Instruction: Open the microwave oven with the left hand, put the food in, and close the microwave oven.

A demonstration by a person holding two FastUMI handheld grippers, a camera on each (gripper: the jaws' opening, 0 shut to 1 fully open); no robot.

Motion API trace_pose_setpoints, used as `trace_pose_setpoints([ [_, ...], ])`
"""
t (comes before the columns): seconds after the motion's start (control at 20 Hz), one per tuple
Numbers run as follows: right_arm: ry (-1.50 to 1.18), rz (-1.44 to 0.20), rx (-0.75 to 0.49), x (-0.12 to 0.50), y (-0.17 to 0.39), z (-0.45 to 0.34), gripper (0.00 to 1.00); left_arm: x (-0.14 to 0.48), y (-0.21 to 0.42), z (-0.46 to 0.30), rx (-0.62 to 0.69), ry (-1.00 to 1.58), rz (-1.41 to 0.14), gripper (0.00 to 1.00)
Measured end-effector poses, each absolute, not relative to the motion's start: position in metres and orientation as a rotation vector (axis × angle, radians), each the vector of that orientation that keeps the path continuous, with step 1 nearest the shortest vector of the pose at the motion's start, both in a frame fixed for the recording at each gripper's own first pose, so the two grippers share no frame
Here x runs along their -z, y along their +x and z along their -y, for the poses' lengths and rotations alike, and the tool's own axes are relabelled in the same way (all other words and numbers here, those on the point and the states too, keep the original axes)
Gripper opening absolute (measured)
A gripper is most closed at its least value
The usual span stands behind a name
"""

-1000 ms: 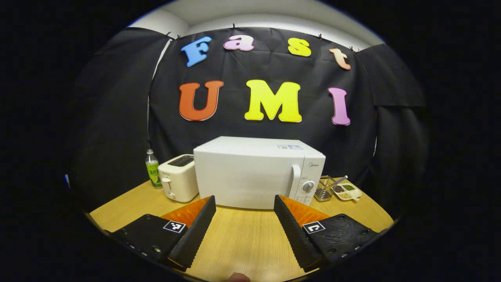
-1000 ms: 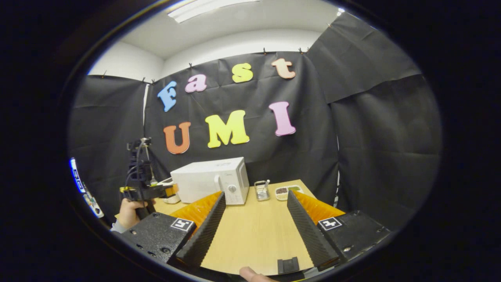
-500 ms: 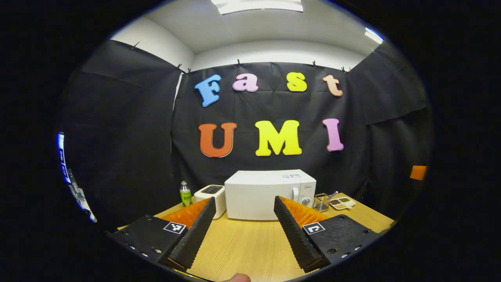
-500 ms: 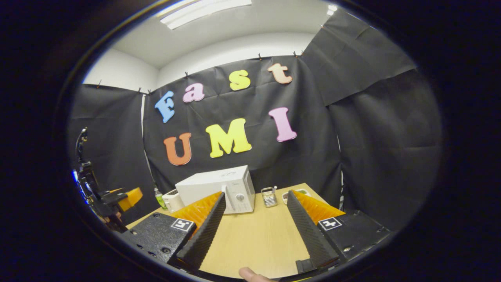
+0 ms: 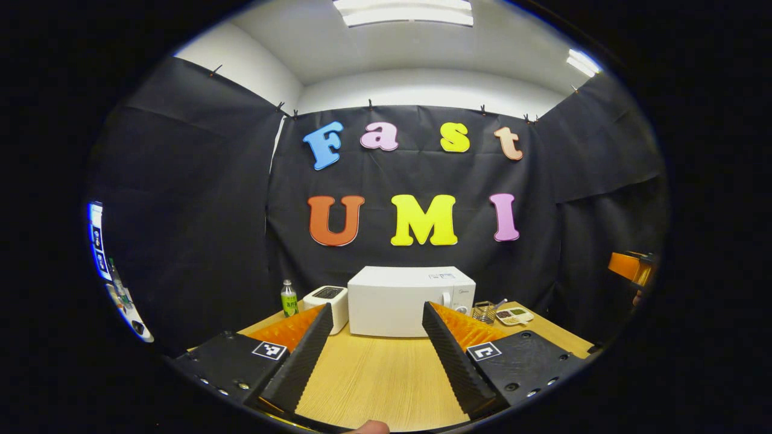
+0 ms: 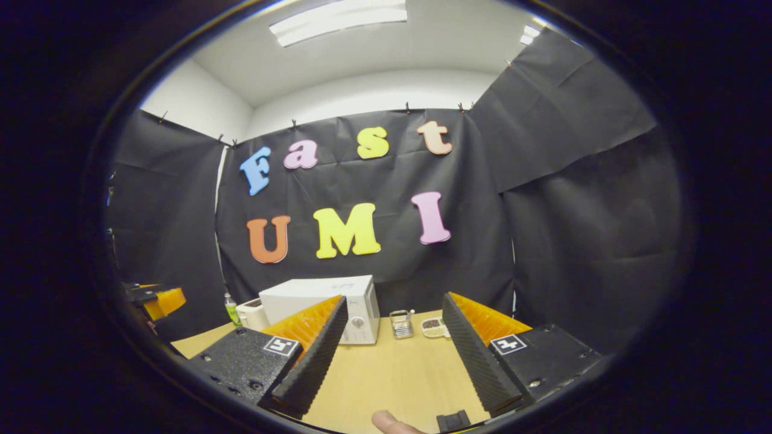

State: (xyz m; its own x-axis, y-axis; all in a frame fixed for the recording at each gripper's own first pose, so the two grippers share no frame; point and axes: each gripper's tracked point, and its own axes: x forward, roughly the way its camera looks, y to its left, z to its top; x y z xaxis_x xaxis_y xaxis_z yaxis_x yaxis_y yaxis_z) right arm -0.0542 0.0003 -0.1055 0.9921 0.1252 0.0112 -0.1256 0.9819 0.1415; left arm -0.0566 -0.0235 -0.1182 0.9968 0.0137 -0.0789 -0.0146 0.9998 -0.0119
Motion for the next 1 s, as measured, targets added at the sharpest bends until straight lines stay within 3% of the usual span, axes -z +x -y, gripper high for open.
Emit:
trace_pose_setpoints([
  [0.05, 0.139, 0.008, -0.129, 0.103, -0.056, -0.002, 1.0, 0.119, -0.057, 0.022, -0.013, -0.016, -0.083, 0.93],
  [0.1, 0.13, 0.013, -0.132, 0.101, -0.057, -0.004, 0.91, 0.118, -0.056, 0.022, -0.013, -0.012, -0.081, 0.93],
  [0.15, 0.117, 0.016, -0.137, 0.099, -0.057, -0.005, 1.0, 0.119, -0.056, 0.02, -0.012, -0.005, -0.08, 0.93],
  [0.2, 0.103, 0.019, -0.143, 0.096, -0.058, -0.006, 1.0, 0.119, -0.057, 0.021, -0.009, 0.002, -0.08, 0.93],
  [0.25, 0.091, 0.026, -0.145, 0.093, -0.058, -0.007, 0.91, 0.12, -0.057, 0.024, -0.003, 0.007, -0.082, 0.93],
  [0.3, 0.081, 0.031, -0.143, 0.091, -0.059, -0.005, 0.9, 0.121, -0.057, 0.026, 0.006, 0.015, -0.087, 0.93],
  [0.35, 0.074, 0.037, -0.138, 0.089, -0.06, -0.003, 1.0, 0.121, -0.058, 0.028, 0.015, 0.02, -0.089, 0.93],
  [0.4, 0.07, 0.04, -0.132, 0.088, -0.061, -0.001, 0.91, 0.12, -0.058, 0.029, 0.019, 0.02, -0.088, 0.93],
  [0.45, 0.068, 0.04, -0.129, 0.087, -0.063, -0.001, 1.0, 0.118, -0.059, 0.03, 0.02, 0.019, -0.084, 0.93],
  [0.5, 0.068, 0.041, -0.131, 0.086, -0.065, -0.001, 1.0, 0.116, -0.06, 0.03, 0.022, 0.018, -0.078, 0.93],
  [0.55, 0.069, 0.044, -0.134, 0.085, -0.066, -0.001, 0.91, 0.115, -0.061, 0.03, 0.023, 0.016, -0.073, 0.93],
  [0.6, 0.07, 0.047, -0.135, 0.084, -0.068, -0.002, 1.0, 0.112, -0.063, 0.03, 0.024, 0.013, -0.067, 0.93],
  [0.65, 0.067, 0.049, -0.134, 0.083, -0.069, -0.001, 1.0, 0.112, -0.063, 0.029, 0.023, 0.009, -0.065, 0.93],
  [0.7, 0.065, 0.052, -0.133, 0.083, -0.07, 0.001, 0.91, 0.111, -0.065, 0.028, 0.019, 0.004, -0.065, 0.93],
  [0.75, 0.063, 0.055, -0.133, 0.081, -0.071, 0.001, 1.0, 0.112, -0.065, 0.027, 0.015, 0.0, -0.068, 0.93],
  [1.0, 0.073, 0.055, -0.149, 0.085, -0.079, -0.001, 1.0, 0.107, -0.068, 0.025, 0.01, -0.007, -0.055, 0.93],
])
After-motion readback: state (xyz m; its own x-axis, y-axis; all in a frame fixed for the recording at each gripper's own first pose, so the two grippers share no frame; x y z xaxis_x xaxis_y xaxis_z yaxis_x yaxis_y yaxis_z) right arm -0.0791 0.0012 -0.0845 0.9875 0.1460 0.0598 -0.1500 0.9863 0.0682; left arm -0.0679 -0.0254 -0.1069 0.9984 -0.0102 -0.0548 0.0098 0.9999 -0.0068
